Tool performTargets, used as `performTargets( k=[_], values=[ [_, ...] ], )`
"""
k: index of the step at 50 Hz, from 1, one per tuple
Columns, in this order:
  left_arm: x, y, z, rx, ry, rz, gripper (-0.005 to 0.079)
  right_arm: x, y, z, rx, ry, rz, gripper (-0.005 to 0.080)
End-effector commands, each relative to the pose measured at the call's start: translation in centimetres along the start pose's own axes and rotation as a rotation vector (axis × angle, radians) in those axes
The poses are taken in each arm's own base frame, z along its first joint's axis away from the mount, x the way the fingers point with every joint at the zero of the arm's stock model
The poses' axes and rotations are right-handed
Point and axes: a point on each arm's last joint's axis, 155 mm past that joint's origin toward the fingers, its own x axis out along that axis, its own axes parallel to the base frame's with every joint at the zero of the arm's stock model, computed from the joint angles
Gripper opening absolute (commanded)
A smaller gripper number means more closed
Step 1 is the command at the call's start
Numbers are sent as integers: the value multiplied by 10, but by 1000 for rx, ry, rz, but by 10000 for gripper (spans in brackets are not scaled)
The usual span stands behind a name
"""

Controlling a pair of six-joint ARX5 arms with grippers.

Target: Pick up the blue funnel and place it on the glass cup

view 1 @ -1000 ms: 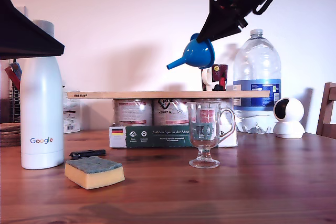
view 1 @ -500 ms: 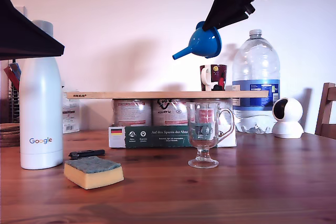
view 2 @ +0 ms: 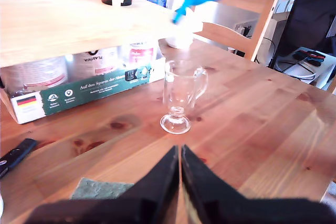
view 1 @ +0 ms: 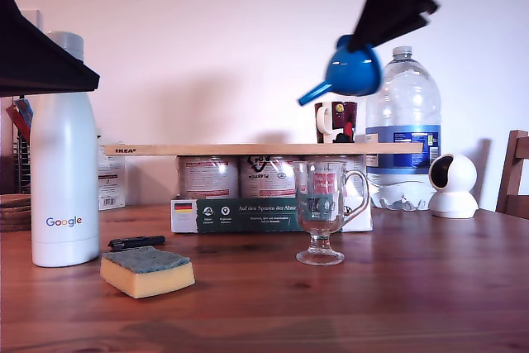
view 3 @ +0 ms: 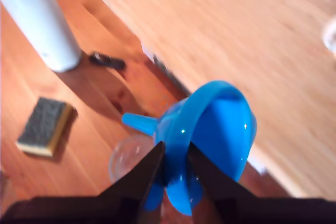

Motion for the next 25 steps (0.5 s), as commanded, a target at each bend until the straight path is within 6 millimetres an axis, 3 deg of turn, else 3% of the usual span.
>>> performTargets(
  k=[1, 14, 25],
  values=[
    [1, 1, -8, 10, 13, 0, -24, -1, 11, -1, -30, -4, -5, -13],
    [1, 1, -8, 10, 14, 0, -24, -8, 29, -6, -137, 20, -78, -13],
    [1, 1, -8, 10, 13, 0, -24, 11, 48, -17, -288, 79, -139, -13]
  ],
)
